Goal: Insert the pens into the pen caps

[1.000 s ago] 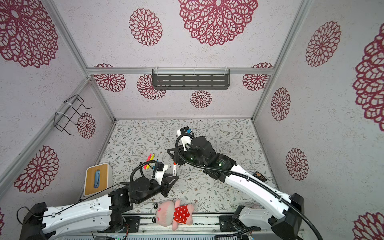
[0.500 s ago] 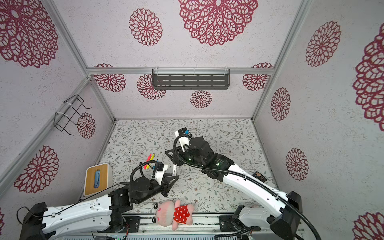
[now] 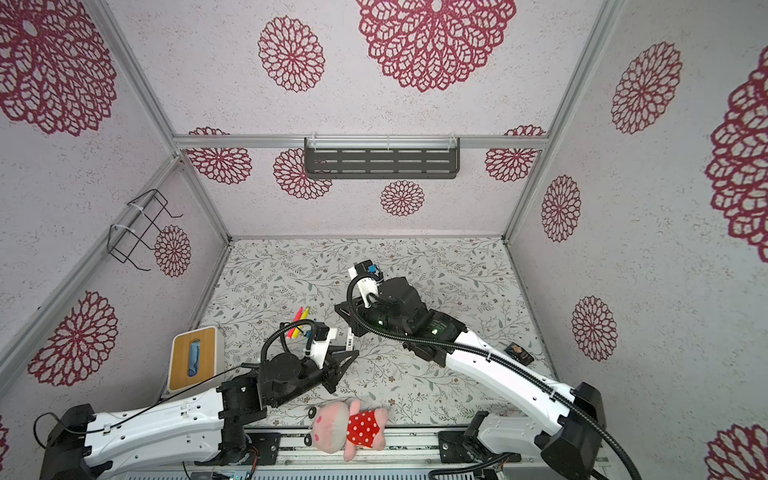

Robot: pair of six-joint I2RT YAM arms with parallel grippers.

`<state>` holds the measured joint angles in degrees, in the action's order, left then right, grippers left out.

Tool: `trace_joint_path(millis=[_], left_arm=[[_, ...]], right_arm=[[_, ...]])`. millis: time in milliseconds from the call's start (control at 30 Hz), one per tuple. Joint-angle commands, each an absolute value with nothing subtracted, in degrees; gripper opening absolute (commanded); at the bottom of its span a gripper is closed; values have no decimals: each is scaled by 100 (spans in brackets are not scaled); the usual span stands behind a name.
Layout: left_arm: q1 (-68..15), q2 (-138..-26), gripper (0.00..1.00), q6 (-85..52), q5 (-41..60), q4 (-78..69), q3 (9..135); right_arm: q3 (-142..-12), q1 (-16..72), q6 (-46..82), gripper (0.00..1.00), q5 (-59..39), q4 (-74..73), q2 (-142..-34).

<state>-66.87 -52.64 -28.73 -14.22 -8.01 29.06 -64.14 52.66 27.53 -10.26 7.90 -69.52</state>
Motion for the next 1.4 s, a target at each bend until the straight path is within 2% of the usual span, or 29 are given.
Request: trace_joint_path(millis=[0, 67, 467, 633, 1067, 1367], left_arm=[[-6700, -5200, 0, -2864, -1462, -797, 3196], [-6661, -5156, 0, -2888, -1395, -725, 3250], [-6178, -5027, 0, -3146, -808, -238, 3832], [-6084, -4961, 0, -3102, -948, -220, 4014], [-5347, -4702, 0, -3006, -164, -207, 4257], [-5035, -4921, 0, -3016, 8, -375, 4358]], right_arm=[[-6378, 5254, 2677, 5, -991, 651, -6803], [-6297, 5260, 2674, 0, -1004, 625, -6798], [-5712, 5685, 2737, 0, -375, 518, -6709], [-5335, 5861, 2979, 0, 3, 326, -6687], [-4845, 6144, 2965, 0, 242, 297, -6734], [-4583, 6410, 3175, 0, 488, -66, -6817]])
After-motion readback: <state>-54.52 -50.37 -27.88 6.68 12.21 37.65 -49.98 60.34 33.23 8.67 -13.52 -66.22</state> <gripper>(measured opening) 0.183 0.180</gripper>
